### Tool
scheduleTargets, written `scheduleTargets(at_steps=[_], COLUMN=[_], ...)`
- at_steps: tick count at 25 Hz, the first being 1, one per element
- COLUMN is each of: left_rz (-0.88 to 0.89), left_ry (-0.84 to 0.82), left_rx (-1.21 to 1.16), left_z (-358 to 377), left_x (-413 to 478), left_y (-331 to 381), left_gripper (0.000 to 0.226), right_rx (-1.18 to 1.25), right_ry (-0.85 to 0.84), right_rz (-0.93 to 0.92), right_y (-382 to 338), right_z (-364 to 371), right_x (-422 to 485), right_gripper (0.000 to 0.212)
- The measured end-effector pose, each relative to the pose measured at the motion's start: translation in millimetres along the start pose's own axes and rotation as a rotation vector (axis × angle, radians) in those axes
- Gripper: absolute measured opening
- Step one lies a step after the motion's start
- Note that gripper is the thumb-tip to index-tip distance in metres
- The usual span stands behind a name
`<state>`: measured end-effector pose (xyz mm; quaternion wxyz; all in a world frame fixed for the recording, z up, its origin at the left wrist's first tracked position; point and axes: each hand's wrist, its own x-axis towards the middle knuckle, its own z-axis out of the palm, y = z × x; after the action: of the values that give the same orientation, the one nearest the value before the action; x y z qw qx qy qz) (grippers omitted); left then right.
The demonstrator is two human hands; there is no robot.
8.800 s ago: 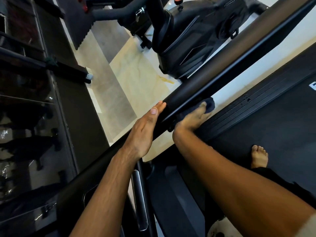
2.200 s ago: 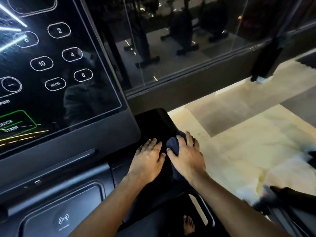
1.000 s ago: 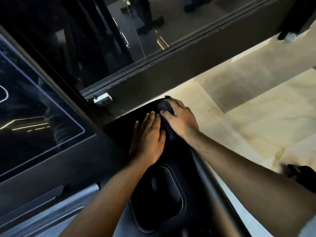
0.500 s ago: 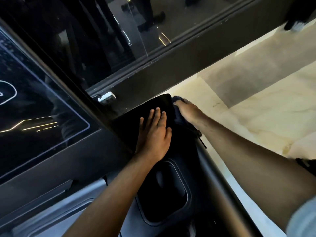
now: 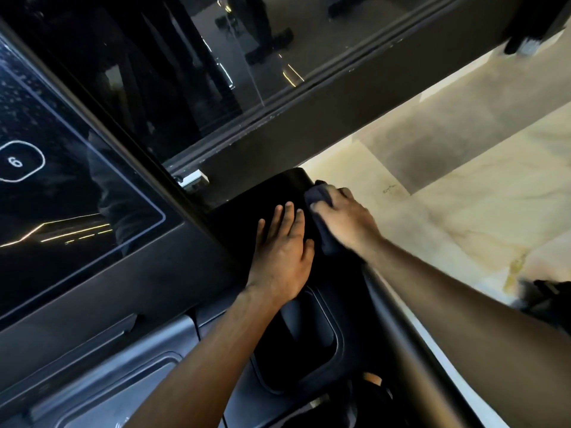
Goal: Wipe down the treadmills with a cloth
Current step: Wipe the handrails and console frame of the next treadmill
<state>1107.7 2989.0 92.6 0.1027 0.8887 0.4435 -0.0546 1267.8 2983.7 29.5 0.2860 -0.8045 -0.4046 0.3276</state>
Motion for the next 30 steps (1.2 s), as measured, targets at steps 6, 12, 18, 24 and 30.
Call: scheduleTargets(at_steps=[6,12,18,24,30], left_rz=[0.025,0.031,0.041,0.066,0.088], left_ry=[-0.005,-0.001,-0.017,-0.030,-0.043], left_rx=[-0.025,-0.022,-0.017,-0.004,0.021], left_z=[1,7,10,12,16], left_x=[-16,-32,-44,-54,-59], left_y=[5,13,19,25,32], left_gripper=[0.058,0.059,0.058,0.058,0.058], right_rx=[-0.056,-0.102,-0.124,-0.016,-0.006], right_ry=[0.044,0.018,-0.023,-0.080,-0.047], right_rz=[-0.079,-0.014,0.104,0.202,0.137], right_y=[-2,3,22,37,41], right_z=[8,8,1,-10,-14], right_x=[-32,-53,-57,-62,-79], right_gripper=[0.048,0.049,0.049,0.046,0.046])
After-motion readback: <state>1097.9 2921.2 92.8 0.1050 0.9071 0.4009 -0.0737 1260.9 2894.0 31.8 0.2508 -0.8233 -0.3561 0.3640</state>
